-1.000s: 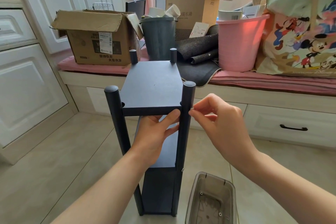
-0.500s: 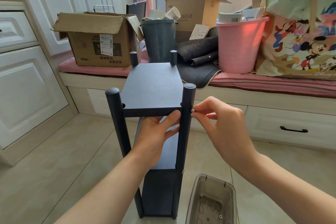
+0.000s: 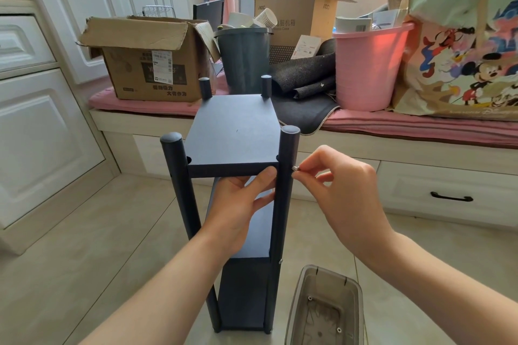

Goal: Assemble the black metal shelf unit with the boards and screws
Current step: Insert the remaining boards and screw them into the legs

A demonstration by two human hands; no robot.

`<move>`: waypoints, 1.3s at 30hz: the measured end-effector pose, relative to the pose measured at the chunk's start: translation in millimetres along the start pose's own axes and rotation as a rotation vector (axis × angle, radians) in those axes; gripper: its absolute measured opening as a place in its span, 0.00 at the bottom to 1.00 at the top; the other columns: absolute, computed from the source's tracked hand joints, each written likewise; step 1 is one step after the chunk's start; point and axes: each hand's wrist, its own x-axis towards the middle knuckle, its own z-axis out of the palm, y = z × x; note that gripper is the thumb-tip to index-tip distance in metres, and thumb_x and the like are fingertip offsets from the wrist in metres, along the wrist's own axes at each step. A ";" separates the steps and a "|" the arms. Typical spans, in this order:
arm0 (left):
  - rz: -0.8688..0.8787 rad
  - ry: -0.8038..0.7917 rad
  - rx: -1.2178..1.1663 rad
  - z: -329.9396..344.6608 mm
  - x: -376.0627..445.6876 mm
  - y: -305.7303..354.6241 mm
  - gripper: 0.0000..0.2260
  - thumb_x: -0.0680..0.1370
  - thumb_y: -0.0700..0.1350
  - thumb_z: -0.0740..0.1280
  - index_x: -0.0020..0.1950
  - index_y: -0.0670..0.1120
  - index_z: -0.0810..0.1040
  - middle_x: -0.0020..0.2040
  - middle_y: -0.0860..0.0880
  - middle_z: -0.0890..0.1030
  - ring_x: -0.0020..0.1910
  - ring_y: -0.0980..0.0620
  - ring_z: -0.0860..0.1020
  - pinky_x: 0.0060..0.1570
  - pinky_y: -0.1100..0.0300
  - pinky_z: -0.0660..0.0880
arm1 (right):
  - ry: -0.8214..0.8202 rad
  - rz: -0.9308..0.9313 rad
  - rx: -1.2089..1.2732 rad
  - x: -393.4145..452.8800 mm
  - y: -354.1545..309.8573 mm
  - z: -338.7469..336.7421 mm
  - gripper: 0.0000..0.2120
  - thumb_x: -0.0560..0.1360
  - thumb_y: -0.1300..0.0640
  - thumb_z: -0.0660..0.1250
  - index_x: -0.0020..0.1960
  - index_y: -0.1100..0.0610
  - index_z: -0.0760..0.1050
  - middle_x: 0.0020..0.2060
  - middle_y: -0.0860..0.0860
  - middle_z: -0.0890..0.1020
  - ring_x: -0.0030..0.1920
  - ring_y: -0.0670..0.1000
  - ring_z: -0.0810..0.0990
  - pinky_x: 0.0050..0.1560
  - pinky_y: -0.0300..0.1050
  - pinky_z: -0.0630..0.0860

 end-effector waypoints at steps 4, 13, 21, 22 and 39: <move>-0.007 0.011 0.002 -0.8 0.3 0.3 0.23 0.73 0.51 0.71 0.67 0.48 0.78 0.59 0.51 0.85 0.57 0.51 0.84 0.46 0.61 0.81 | -0.009 -0.047 -0.029 0.4 -0.1 0.0 0.05 0.72 0.61 0.76 0.44 0.61 0.81 0.37 0.50 0.83 0.38 0.48 0.81 0.43 0.38 0.77; -0.007 0.013 0.002 0.0 1.0 1.7 0.23 0.73 0.51 0.71 0.67 0.48 0.78 0.58 0.51 0.85 0.57 0.51 0.84 0.45 0.61 0.81 | 0.022 -0.013 0.002 -0.1 -2.4 3.1 0.04 0.73 0.62 0.75 0.44 0.61 0.80 0.37 0.51 0.83 0.37 0.46 0.80 0.44 0.32 0.76; 0.004 0.011 0.003 1.3 -0.1 3.0 0.22 0.72 0.52 0.71 0.65 0.49 0.79 0.57 0.51 0.85 0.56 0.51 0.84 0.46 0.61 0.81 | 0.003 0.105 0.084 2.3 -5.0 2.1 0.05 0.73 0.60 0.75 0.43 0.58 0.79 0.35 0.47 0.82 0.39 0.44 0.80 0.40 0.28 0.73; 0.004 0.009 0.005 1.6 -0.2 3.2 0.22 0.72 0.53 0.71 0.65 0.50 0.79 0.57 0.51 0.85 0.56 0.52 0.84 0.46 0.61 0.81 | -0.001 0.134 0.105 2.4 -4.7 2.3 0.05 0.73 0.60 0.75 0.43 0.58 0.79 0.35 0.46 0.82 0.39 0.43 0.80 0.39 0.29 0.74; 0.020 0.032 0.024 2.0 -3.2 4.7 0.25 0.70 0.55 0.72 0.65 0.50 0.79 0.57 0.53 0.85 0.55 0.54 0.84 0.44 0.63 0.80 | -0.041 0.193 0.180 3.9 -6.9 4.8 0.06 0.73 0.57 0.75 0.46 0.57 0.80 0.37 0.45 0.83 0.39 0.41 0.81 0.42 0.30 0.76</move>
